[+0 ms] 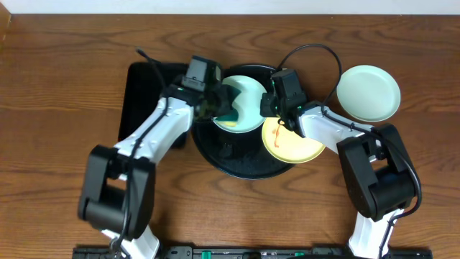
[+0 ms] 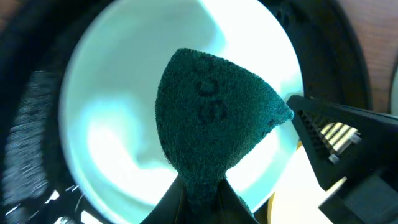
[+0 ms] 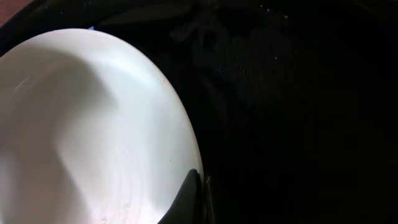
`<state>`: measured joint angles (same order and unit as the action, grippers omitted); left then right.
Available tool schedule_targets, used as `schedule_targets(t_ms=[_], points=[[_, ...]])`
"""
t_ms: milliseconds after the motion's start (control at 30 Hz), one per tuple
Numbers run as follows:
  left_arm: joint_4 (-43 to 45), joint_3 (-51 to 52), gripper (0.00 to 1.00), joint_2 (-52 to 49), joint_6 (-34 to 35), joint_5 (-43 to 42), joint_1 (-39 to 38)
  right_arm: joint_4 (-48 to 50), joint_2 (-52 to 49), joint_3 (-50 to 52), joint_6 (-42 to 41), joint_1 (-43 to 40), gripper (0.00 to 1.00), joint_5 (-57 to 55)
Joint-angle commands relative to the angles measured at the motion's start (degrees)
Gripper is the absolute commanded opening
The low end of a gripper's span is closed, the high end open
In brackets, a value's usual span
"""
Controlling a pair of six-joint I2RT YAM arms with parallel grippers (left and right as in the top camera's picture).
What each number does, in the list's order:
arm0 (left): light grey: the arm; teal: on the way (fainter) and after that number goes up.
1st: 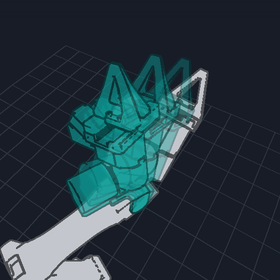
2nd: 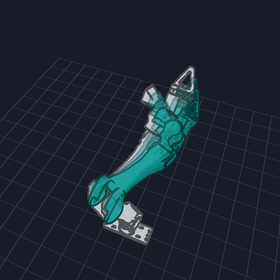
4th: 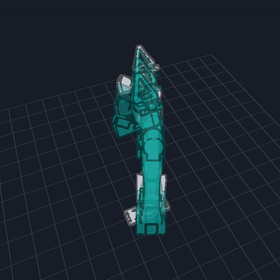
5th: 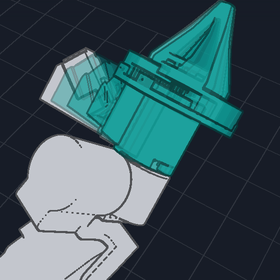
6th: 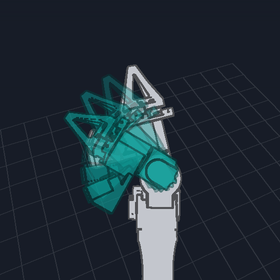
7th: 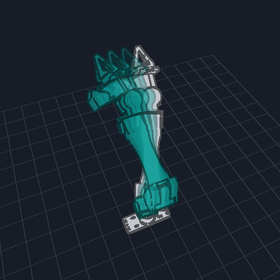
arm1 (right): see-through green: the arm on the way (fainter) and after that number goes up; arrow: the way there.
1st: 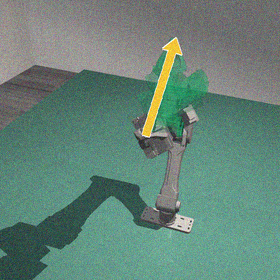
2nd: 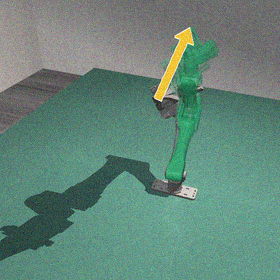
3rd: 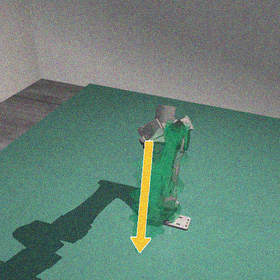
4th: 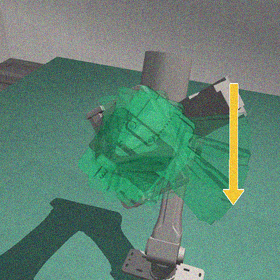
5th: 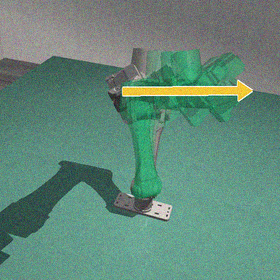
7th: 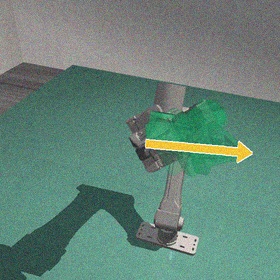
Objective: Clean dirty plates on tray and stack at the side
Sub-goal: 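Grip the next pale green plate with the right gripper and bring the sponge over it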
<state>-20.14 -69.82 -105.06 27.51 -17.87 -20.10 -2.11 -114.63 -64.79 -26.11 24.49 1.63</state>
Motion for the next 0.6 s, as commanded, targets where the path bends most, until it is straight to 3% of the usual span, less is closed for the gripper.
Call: schedule_targets(t_ms=[0, 133, 333, 567], points=[[0.92, 0.39, 0.08, -2.29, 4.13, 1.53, -0.61, -1.42, -0.87, 0.46, 0.9, 1.51, 0.02, 1.2], [1.46, 0.39, 0.08, -4.85, 8.24, 5.35, -0.61, -2.43, -0.87, 0.46, 0.9, 1.77, 0.01, 1.18], [2.73, 0.39, 0.08, -8.98, 8.0, 13.42, -0.61, -2.82, -0.87, 0.46, 0.9, 1.75, 0.02, 1.18], [2.73, 0.37, 0.08, -9.7, -4.44, 26.99, -0.61, -3.52, -0.87, 0.46, 1.86, 1.75, 0.02, 0.92]])
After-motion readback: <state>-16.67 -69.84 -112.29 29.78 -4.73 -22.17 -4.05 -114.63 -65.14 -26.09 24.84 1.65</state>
